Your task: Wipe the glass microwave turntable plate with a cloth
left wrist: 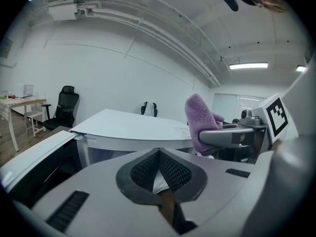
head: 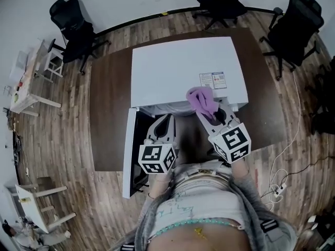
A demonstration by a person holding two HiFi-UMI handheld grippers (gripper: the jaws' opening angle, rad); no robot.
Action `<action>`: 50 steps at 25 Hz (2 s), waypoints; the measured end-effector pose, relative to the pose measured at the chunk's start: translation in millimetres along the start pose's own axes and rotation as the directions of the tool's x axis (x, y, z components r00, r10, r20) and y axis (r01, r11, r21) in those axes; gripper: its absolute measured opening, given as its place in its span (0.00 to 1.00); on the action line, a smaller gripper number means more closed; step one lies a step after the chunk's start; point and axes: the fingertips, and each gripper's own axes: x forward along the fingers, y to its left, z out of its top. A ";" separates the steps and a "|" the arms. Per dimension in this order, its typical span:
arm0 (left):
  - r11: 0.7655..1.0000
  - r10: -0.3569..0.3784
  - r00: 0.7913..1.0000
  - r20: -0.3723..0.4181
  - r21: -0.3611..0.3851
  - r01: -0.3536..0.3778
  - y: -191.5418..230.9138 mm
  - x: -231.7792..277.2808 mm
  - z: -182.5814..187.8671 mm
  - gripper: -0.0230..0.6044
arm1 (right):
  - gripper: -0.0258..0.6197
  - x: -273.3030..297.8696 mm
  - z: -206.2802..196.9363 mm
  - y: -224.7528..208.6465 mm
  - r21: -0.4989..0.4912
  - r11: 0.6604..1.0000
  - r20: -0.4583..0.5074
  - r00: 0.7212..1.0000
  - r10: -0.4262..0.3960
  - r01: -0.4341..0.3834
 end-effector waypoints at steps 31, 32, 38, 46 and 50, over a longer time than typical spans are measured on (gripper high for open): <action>0.990 0.137 0.985 -0.100 0.002 -0.138 3.9 47.8 -42.0 0.06 | 0.22 -5.9 -16.4 -17.0 0.019 0.989 0.001 0.989 0.145 -0.145; 0.991 0.135 0.985 -0.111 -0.005 -0.137 7.1 50.0 -45.4 0.06 | 0.22 -4.7 -16.9 -19.1 0.014 0.991 0.001 0.991 0.136 -0.136; 0.990 0.129 0.975 -0.182 -0.034 -0.138 26.6 56.4 -69.1 0.06 | 0.22 -0.4 -19.8 -21.5 0.022 0.995 -0.011 0.995 0.100 -0.099; 0.985 0.111 0.965 -0.237 -0.103 -0.138 44.9 68.0 -98.7 0.06 | 0.22 2.5 -24.1 -22.5 0.020 0.997 -0.045 0.996 0.076 -0.075; 0.974 0.092 0.963 -0.255 -0.177 -0.140 53.6 73.7 -114.9 0.06 | 0.22 5.5 -24.9 -21.3 0.015 0.997 -0.056 0.996 0.072 -0.071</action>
